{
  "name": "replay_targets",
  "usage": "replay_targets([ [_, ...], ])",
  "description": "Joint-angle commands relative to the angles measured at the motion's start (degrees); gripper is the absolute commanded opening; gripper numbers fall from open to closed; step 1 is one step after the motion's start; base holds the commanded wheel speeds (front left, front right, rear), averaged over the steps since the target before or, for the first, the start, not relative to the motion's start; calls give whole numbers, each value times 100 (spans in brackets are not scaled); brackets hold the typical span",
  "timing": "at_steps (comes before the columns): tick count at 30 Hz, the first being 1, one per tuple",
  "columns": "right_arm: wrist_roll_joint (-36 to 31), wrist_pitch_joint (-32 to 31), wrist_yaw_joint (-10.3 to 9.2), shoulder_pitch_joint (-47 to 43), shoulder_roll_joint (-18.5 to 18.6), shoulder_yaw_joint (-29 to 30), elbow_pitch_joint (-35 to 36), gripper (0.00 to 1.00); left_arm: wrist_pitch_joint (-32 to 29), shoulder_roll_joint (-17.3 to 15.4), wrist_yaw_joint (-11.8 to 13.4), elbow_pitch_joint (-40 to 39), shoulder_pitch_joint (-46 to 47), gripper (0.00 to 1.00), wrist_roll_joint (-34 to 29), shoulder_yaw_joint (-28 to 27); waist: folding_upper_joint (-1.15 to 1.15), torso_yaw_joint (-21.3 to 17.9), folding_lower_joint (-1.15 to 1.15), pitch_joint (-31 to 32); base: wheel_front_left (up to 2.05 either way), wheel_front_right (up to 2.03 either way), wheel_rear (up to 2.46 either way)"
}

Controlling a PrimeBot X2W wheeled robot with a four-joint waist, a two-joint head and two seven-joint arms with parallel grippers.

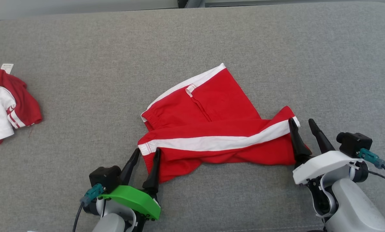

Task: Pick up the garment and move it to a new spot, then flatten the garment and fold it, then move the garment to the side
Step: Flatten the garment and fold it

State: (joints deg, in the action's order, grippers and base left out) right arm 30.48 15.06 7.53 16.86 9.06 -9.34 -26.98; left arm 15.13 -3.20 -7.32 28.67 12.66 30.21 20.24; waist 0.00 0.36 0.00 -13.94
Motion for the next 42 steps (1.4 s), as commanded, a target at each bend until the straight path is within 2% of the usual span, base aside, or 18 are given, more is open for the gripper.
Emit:
replay_targets([
  [1, 139, 16, -8, 107, 66, -80, -82, 100, 2, -37, -26, -16, 102, 100, -19, 6, 0, 48, 0, -43, 0, 0, 0],
  [4, 399, 16, -8, 245, 229, -347, -206, 93, 2, -50, -26, -30, 125, 100, 20, 60, 0, 100, 0, -80, 0, 0, 0],
  [6, 490, 16, -8, 276, 264, -443, -260, 71, 2, -60, -26, -39, 133, 100, 39, 69, 0, 119, 0, -91, 0, 0, 0],
  [8, 558, 16, -8, 305, 298, -503, -293, 66, 2, -62, -26, -35, 137, 100, 31, 64, 0, 134, 0, -94, 0, 0, 0],
  [9, 581, 16, -8, 311, 311, -533, -298, 56, 2, -59, -27, -36, 141, 100, 25, 61, 0, 138, 0, -96, 0, 0, 0],
  [11, 614, 16, -8, 277, 328, -571, -322, 54, 2, -57, -27, -42, 142, 100, 19, 59, 0, 144, 0, -99, 0, 0, 0],
  [14, 688, 16, -8, 201, 347, -615, -337, 69, 2, -51, -27, -58, 127, 100, 19, 53, 0, 147, 0, -103, 0, 0, 0],
  [15, 701, 16, -8, 197, 343, -614, -349, 67, 2, -50, -27, -66, 122, 100, 20, 54, 0, 145, 0, -102, 0, 0, 0],
  [16, 714, 16, -8, 195, 341, -612, -350, 62, 2, -49, -27, -75, 118, 100, 15, 60, 0, 144, 0, -104, 0, 0, 0],
  [19, 767, 16, -8, 179, 328, -624, -372, 35, 2, -47, -27, -103, 117, 100, 16, 88, 0, 145, 0, -110, 0, 0, 0],
  [21, 796, 16, -8, 183, 325, -660, -406, 6, 2, -64, -27, -113, 128, 100, 27, 106, 0, 151, 0, -116, 0, 0, 0],
  [23, 811, 16, -8, 193, 330, -682, -427, 0, 2, -72, -27, -115, 136, 100, 34, 111, 0, 154, 0, -119, 0, 0, 0],
  [37, 743, 16, -8, 144, 304, -587, -384, 0, 2, -92, -27, -170, 51, 100, 51, 136, 0, 165, 0, 10, 0, 0, 0],
  [38, 731, 16, -8, 140, 296, -584, -380, 0, 2, -91, -27, -173, 42, 83, 43, 133, 0, 161, 0, 13, 0, 0, 0],
  [39, 722, 16, -8, 138, 290, -582, -379, 0, 2, -90, -27, -172, 36, 47, 39, 139, 0, 156, 0, 15, 0, 0, 0],
  [40, 716, 16, -8, 137, 284, -580, -379, 0, 2, -92, -27, -163, 33, 34, 34, 147, 0, 152, 0, 17, 0, 0, 0],
  [41, 717, 16, -8, 135, 277, -582, -379, 0, 2, -92, -27, -143, 33, 33, 48, 157, 0, 147, 0, 19, 0, 0, 0],
  [42, 714, 16, -8, 130, 271, -590, -382, 0, 2, -91, -27, -134, 39, 40, 64, 162, 0, 142, 0, 22, 0, 0, 0],
])
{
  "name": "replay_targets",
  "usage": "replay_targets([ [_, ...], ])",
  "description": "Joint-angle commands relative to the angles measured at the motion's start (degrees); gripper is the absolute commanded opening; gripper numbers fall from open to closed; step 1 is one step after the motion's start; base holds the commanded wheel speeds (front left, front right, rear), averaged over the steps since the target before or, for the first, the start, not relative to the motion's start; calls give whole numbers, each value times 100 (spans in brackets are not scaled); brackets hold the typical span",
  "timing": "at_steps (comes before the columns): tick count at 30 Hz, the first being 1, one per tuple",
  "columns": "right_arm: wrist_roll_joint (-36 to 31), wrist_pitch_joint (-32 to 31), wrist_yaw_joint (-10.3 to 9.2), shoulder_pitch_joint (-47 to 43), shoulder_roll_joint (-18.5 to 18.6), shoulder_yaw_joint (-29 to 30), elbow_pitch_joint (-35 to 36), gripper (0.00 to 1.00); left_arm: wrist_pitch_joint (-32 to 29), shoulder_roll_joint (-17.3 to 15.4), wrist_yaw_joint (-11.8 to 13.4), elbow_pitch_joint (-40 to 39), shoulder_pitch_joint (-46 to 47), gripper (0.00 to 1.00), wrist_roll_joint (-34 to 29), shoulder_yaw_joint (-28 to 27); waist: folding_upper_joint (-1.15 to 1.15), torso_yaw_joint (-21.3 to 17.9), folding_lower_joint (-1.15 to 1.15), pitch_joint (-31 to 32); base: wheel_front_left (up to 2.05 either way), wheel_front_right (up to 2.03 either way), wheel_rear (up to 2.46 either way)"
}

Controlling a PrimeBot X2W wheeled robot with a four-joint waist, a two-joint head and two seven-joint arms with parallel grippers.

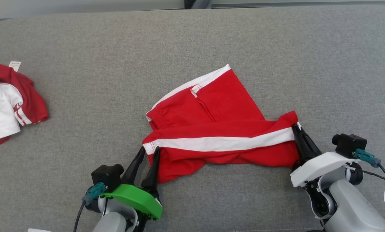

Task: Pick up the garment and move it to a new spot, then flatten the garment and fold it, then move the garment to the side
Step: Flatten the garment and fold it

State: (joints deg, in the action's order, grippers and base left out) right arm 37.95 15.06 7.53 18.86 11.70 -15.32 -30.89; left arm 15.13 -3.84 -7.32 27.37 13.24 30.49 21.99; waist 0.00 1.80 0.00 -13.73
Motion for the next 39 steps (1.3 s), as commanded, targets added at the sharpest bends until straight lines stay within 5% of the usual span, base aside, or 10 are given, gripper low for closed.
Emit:
replay_targets([
  [1, -34, 16, -8, -68, 3, -3, 5, 0, 2, -28, -27, 4, -12, 56, 49, -4, 0, -8, 0, 5, 0, 0, 0],
  [2, -28, 16, -8, -65, 1, -10, 3, 0, 2, -29, -27, 20, -5, 78, 53, 8, 0, -15, 0, 7, 0, 0, 0],
  [4, -19, 16, -8, -49, 1, -17, 11, 0, 2, -41, -27, 48, 30, 76, 60, 27, 0, -29, 0, 2, 0, 0, 0],
  [6, -19, 16, -8, -22, -5, -30, 22, 0, 2, -47, -27, 86, 76, 50, 67, 49, 0, -47, 0, -5, 0, 0, 0],
  [8, -15, 16, -8, -2, -3, -41, 26, 0, 2, -50, -27, 105, 120, 0, 100, 95, 0, -63, 0, -5, 0, 0, 0],
  [17, -141, 16, -7, 22, 64, 52, 438, 0, 2, -187, -27, -312, 185, 0, -19, -97, 0, -79, 0, 161, 0, 0, 0],
  [23, -297, 16, -7, 739, 368, 271, 1210, 0, 3, -897, -22, -862, 1275, 0, -56, 92, 0, -75, 0, 265, 0, 0, 0],
  [31, -830, 12, -8, 3055, 880, -113, 924, 0, -209, -1987, -9, -487, 4256, 0, 320, 950, 0, -224, 0, -272, 0, 0, 0],
  [39, -1734, -26, -9, 5770, 1118, -290, -296, 0, -178, -2137, -8, 332, 6907, 0, 366, 1718, 0, -353, 0, -1631, 0, 0, 0],
])
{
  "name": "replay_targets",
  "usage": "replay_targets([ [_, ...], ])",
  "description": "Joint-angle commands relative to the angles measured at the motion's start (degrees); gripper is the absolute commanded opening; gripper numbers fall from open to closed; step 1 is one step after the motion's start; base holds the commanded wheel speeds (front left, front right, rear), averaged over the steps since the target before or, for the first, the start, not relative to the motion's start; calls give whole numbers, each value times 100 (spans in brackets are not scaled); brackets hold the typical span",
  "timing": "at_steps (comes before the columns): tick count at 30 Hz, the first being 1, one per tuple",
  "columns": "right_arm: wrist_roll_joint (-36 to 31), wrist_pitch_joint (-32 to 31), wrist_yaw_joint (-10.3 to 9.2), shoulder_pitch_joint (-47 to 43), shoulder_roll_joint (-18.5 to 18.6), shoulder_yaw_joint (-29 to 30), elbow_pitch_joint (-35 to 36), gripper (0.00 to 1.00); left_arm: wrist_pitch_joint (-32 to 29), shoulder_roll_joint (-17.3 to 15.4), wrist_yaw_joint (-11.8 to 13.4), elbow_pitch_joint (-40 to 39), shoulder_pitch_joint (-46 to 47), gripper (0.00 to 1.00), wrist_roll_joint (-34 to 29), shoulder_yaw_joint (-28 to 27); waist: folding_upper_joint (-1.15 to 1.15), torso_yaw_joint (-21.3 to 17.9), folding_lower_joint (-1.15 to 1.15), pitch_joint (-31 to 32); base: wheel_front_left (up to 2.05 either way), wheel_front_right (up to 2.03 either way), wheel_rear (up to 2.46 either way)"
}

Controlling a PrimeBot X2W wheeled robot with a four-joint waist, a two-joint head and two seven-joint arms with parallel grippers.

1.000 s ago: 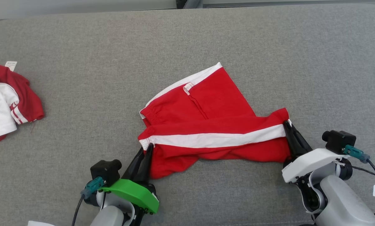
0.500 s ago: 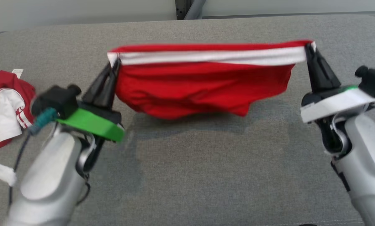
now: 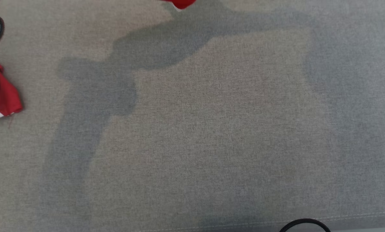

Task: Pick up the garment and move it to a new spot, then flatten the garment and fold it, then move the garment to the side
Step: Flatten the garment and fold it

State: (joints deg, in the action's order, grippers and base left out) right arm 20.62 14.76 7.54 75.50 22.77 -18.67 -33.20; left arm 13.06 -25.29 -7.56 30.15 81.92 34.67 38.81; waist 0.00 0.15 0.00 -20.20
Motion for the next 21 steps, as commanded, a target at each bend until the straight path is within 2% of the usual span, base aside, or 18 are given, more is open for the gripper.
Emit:
replay_targets([
  [1, -147, 16, -10, 384, 37, 103, -205, 0, 71, 30, 16, 151, 269, 0, -63, 128, 0, -204, 0, -1104, 0, 0, 0],
  [4, -337, 34, -11, 1018, -90, 476, -518, 0, 177, -16, 17, 315, 867, 0, -77, 362, 0, -290, 0, -1432, 0, 0, 0],
  [6, -555, 42, -11, 1300, -160, 787, -407, 0, 214, -59, 17, 343, 1101, 0, -60, 460, 0, -351, 0, -1588, 0, 0, 0],
  [9, -770, 42, -10, 1267, -271, 1159, -78, 0, 215, -63, 17, 61, 1119, 0, -108, 156, 0, -439, 0, -1741, 0, 0, 0],
  [12, -777, 42, -10, 769, -395, 1135, 138, 0, 209, -22, 17, -103, 538, 0, -150, -119, 0, -508, 0, -1782, 0, 0, 0],
  [15, -462, 44, -10, 40, -420, 996, 414, 0, 208, 72, 16, -306, -200, 0, -157, -322, 0, -537, 0, -1694, 0, 0, 0],
  [21, 291, 44, -10, -2101, -359, 530, 943, 0, 209, 296, 16, -487, -2497, 0, -152, -639, 0, -494, 0, -1258, 0, 0, 0],
])
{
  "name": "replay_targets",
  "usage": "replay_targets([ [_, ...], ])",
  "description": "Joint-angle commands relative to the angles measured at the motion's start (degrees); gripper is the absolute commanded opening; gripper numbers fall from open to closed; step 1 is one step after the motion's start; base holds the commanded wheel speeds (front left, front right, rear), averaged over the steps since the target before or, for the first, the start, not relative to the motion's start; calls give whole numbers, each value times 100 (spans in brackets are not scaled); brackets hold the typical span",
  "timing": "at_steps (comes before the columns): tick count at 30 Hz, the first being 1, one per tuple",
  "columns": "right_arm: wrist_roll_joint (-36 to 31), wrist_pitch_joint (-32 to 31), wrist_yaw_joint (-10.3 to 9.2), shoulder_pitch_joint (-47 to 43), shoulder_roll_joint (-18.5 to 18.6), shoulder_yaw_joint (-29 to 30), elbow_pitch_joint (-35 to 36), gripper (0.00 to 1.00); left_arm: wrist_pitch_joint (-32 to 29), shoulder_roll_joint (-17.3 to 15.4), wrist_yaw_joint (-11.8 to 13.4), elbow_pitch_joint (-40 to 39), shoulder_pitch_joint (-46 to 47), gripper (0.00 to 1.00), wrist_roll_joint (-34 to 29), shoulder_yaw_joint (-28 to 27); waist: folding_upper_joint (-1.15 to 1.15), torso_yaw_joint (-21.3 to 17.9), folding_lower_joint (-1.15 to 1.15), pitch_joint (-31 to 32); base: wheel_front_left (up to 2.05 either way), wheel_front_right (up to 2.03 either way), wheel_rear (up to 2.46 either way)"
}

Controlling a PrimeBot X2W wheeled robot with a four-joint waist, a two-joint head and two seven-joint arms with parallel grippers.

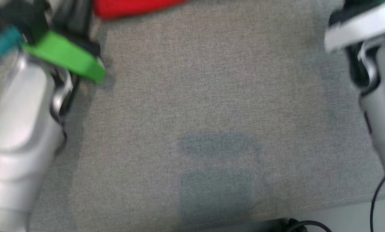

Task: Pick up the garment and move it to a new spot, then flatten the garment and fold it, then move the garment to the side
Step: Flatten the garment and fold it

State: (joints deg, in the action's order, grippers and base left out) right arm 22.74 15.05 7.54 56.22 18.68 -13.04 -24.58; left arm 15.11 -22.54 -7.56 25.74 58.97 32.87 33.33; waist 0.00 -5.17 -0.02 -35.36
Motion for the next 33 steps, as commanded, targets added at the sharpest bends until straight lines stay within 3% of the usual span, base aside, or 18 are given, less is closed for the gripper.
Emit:
replay_targets([
  [1, 189, 16, -10, -501, 75, -18, 154, 0, 4, 85, 16, -65, -561, 0, 42, -212, 0, 40, 2, 370, 0, 0, 0],
  [5, 560, 16, -10, -1901, 57, -209, 303, 0, 3, 307, 16, -97, -2159, 0, -21, -535, 0, 18, 2, 914, 0, 0, 0],
  [19, 989, 17, -10, -4175, -32, -609, -51, 0, 4, 866, 16, -147, -4597, 0, -150, -891, 0, 67, 2, 2633, 0, 0, 0],
  [25, 1104, 17, -10, -4890, 29, -645, -194, 0, 4, 802, 16, -270, -5478, 0, -422, -724, 0, 122, 2, 3203, 0, 0, 0],
  [33, 1135, 17, -11, -5511, 226, -929, -256, 0, 5, 845, 17, -382, -6162, 0, -568, -868, 0, 296, 2, 3330, 0, 0, 0],
])
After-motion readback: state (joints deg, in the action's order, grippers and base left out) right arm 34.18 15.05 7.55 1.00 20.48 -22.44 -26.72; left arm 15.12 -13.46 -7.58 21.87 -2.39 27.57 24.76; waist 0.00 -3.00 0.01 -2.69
